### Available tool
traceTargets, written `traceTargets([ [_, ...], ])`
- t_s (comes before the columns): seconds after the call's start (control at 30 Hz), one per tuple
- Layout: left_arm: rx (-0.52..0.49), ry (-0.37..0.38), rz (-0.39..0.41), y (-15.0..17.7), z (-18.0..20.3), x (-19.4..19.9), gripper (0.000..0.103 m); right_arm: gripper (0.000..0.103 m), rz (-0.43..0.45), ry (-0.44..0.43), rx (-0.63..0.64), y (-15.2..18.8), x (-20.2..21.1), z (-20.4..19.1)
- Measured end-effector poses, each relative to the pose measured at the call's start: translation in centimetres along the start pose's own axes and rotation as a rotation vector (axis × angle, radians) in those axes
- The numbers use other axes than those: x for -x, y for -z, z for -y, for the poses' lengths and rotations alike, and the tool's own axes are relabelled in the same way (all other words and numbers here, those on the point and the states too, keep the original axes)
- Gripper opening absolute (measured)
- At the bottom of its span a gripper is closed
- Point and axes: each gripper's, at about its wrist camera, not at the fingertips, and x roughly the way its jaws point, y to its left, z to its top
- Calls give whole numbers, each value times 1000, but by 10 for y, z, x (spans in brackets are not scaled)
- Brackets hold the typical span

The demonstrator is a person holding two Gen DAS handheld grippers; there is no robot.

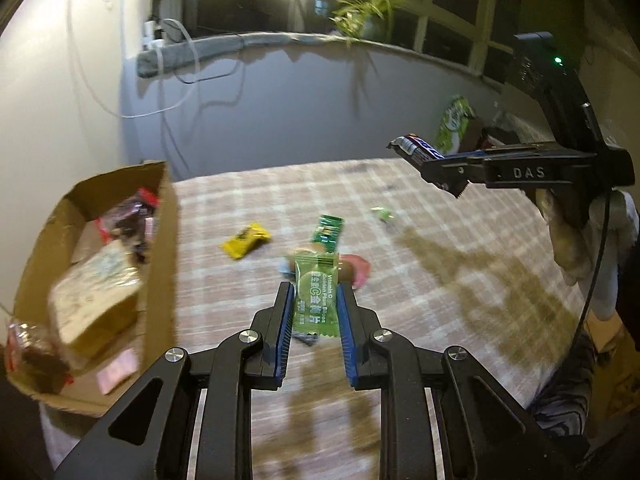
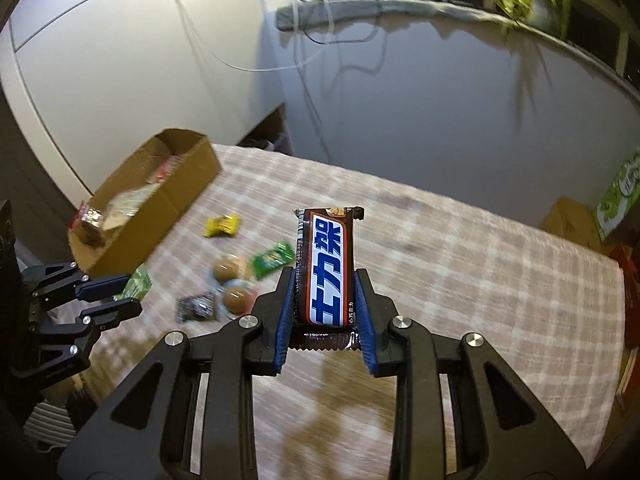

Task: Organize snacks
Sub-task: 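Carry the green packet and Snickers bar into the box and release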

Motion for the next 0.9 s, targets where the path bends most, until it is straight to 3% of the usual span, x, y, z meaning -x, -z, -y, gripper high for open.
traceTargets([
  [0.47, 108, -94, 63, 13, -71, 36, 20, 29, 8, -95, 116, -41, -31, -95],
  [0.9, 142, -163, 86, 19, -112, 45, 20, 29, -36, -172, 198, -69, -79, -166],
])
